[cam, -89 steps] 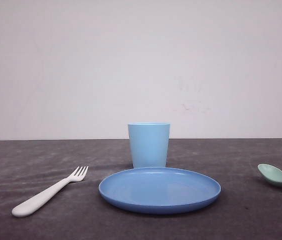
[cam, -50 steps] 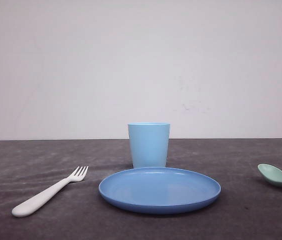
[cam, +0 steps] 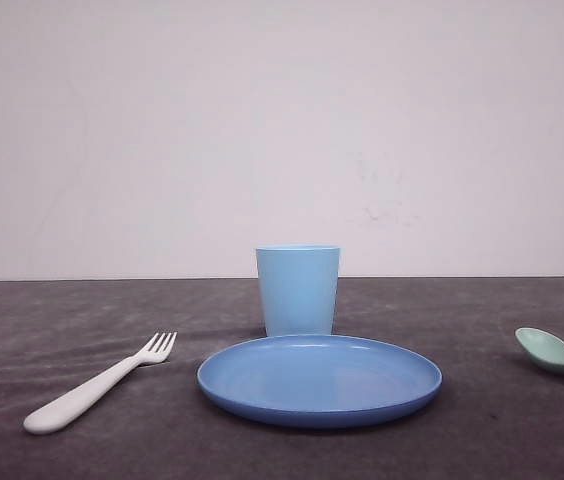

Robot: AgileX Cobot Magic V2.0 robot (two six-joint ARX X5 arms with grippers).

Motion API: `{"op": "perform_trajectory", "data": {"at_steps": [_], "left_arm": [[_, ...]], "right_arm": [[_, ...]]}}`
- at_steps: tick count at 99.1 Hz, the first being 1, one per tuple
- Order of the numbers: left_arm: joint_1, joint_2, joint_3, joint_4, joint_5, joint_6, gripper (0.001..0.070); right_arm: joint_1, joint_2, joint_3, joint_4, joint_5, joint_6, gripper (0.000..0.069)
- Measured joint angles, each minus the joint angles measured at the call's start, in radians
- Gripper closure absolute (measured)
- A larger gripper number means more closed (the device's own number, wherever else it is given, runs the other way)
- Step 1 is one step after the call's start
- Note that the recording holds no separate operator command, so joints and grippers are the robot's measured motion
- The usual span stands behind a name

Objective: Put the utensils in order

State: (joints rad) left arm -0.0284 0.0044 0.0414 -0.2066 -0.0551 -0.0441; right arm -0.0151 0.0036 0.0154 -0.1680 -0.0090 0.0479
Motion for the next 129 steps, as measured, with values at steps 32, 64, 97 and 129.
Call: {"op": "perform_trajectory", "data": {"at_steps": [32,64,97,129], "left_arm": [[0.0,0.0,0.0,0.0,0.0,0.0,0.0688],[0.0,0.0,-0.008,0.029,0.001,-0.04,0.0688],[0.0,0.0,-0.008,0.113,0.003,-0.232,0.0688],[0.0,0.027,0.024,0.02,0.053,-0.301,0.0688]], "right_arm": [[0.0,0.0,0.0,0.0,0.0,0.0,0.0674],[0.0,0.0,0.0,0.06,-0.049,0.037,0.0674],[0.0,0.0,0.0,0.1,-0.124,0.223,0.0674],[0.0,0.014,0.06,0.066,-0.174,0.407,0.0682]]}}
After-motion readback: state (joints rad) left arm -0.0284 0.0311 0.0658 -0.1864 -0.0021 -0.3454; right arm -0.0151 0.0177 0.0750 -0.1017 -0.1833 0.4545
